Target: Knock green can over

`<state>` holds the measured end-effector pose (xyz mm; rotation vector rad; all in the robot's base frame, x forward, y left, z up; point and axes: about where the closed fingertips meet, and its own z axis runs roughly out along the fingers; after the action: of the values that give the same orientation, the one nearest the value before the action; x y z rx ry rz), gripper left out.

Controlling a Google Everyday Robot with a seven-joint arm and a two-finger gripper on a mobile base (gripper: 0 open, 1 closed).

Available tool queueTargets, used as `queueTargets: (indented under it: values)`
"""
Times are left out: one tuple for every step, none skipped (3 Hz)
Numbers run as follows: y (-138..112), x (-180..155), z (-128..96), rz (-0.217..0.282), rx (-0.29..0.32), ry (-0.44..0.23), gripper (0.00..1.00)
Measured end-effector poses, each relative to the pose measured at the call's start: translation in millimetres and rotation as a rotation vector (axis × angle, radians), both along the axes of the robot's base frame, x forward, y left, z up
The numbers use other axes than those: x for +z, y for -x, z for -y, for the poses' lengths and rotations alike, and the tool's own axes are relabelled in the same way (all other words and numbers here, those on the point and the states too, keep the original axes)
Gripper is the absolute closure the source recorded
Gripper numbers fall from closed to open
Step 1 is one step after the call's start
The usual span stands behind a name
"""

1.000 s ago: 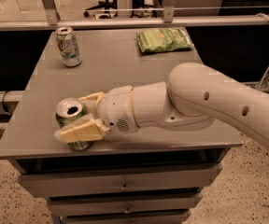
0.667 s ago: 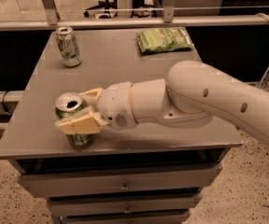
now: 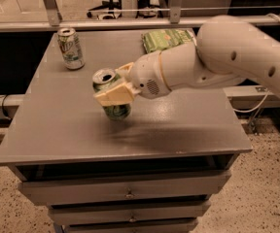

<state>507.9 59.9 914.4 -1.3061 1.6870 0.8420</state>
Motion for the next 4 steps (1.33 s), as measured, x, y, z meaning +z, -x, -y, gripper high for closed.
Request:
queueTargets:
  values:
    - [-29, -11, 49, -0.04, -0.044, 0.152, 1.0]
    - [-45, -27, 90, -0.065, -0.044, 0.34, 1.0]
    - [-51, -36, 108, -0.066, -0.038, 0.445, 0.98]
    - [-55, -48, 116, -0.068, -0.018, 0.56, 0.75]
